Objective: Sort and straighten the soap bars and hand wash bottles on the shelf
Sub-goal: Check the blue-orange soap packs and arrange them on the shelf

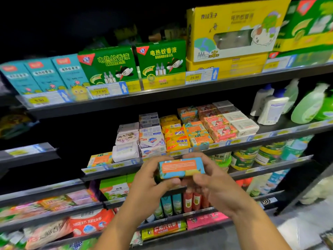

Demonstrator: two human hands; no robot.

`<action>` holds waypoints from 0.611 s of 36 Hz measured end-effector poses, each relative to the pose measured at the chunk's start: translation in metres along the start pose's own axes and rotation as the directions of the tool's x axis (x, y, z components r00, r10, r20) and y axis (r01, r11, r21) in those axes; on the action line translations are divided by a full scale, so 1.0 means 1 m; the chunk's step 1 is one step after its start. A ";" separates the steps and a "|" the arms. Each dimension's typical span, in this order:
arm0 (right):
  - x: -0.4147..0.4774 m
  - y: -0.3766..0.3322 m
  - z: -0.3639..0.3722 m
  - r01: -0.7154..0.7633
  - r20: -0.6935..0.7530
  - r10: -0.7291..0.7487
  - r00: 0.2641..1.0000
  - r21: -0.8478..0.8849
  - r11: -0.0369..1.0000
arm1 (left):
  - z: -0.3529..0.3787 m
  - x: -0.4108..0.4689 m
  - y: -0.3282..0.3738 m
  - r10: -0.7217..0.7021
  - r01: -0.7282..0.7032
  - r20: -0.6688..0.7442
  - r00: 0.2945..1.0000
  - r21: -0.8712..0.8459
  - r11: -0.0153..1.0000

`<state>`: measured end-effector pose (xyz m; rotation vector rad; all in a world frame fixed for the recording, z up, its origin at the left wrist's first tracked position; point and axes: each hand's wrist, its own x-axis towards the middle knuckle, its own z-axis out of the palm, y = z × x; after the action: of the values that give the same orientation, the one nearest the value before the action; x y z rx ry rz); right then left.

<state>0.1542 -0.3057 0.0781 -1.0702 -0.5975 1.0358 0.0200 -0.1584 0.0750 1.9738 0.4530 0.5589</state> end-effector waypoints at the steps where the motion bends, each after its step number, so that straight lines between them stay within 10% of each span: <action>1: 0.001 0.001 0.002 0.011 -0.031 -0.014 0.999 -0.095 0.995 | 0.000 -0.001 0.003 -0.034 0.034 0.000 0.999 -0.084 0.996; 12: 0.006 -0.011 0.019 0.073 -0.301 -0.109 0.948 -0.127 0.989 | 0.006 -0.002 0.012 -0.096 0.108 0.049 0.994 -0.390 0.914; 22: -0.008 -0.011 0.005 0.055 0.098 -0.068 0.993 0.129 0.990 | 0.000 -0.005 0.011 0.043 -0.058 -0.048 0.998 -0.358 0.932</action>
<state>0.1510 -0.3123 0.0901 -0.8874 -0.6351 1.0646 0.0163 -0.1656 0.0841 1.6287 0.2995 0.6644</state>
